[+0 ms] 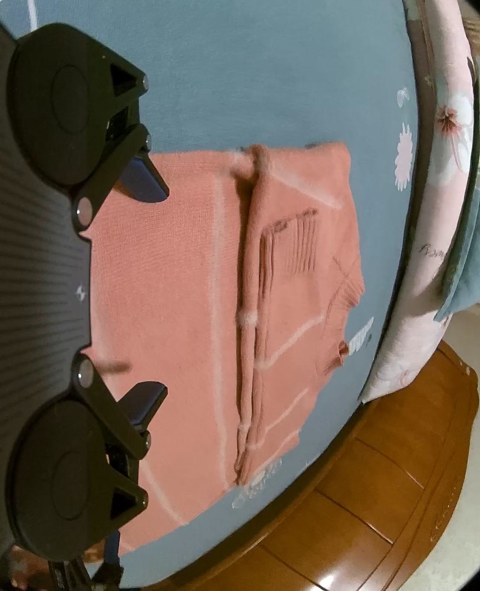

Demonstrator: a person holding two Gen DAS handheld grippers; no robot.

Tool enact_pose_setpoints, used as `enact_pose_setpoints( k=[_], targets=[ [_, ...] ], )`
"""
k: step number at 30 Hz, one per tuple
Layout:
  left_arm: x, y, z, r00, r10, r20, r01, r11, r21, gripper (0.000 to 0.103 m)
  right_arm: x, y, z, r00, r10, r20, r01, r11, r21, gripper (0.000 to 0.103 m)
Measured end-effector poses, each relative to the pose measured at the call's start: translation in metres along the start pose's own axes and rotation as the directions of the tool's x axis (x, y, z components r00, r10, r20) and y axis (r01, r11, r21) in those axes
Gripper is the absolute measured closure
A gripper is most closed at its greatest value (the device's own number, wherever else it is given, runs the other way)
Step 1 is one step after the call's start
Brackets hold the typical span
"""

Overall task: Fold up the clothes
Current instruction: 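Move both grippers toward the ribbed hem of the sweater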

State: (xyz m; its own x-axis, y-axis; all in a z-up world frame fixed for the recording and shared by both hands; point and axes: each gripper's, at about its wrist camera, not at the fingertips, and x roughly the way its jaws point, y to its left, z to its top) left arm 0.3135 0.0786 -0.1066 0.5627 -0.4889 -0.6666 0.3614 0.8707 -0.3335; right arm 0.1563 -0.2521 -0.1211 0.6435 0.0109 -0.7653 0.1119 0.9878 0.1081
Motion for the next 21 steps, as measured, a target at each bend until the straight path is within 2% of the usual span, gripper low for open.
enact_pose_setpoints(
  k=[3, 7, 10, 15, 18, 21],
  targets=[
    [-0.004, -0.015, 0.001, 0.999, -0.046, 0.016, 0.045, 0.998, 0.042, 0.001, 0.0, 0.0, -0.002, 1.0, 0.003, 0.016, -0.003, 1.0, -0.009, 0.0],
    [0.002, -0.04, -0.005, 0.996, -0.083, -0.009, 0.084, 0.99, 0.114, 0.001, 0.0, -0.002, -0.004, 0.999, 0.011, 0.033, -0.011, 1.0, -0.014, 0.0],
    [0.011, -0.056, -0.011, 0.997, -0.054, -0.052, 0.062, 0.984, 0.168, 0.001, -0.001, -0.002, -0.006, 0.999, 0.016, 0.048, -0.015, 1.0, -0.016, 0.0],
    [0.012, -0.075, -0.022, 0.997, -0.044, -0.069, 0.058, 0.974, 0.218, 0.001, -0.002, -0.003, -0.01, 0.997, 0.018, 0.08, -0.017, 1.0, -0.015, 0.0],
    [0.016, -0.083, -0.036, 0.996, 0.019, -0.084, 0.0, 0.977, 0.212, 0.001, -0.004, -0.005, -0.01, 0.997, 0.032, 0.074, -0.031, 0.999, -0.016, 0.0],
    [0.002, -0.091, -0.054, 0.995, 0.067, -0.068, -0.051, 0.976, 0.211, 0.001, -0.007, -0.007, -0.008, 0.997, 0.054, 0.055, -0.052, 0.998, -0.027, 0.0]
  ],
)
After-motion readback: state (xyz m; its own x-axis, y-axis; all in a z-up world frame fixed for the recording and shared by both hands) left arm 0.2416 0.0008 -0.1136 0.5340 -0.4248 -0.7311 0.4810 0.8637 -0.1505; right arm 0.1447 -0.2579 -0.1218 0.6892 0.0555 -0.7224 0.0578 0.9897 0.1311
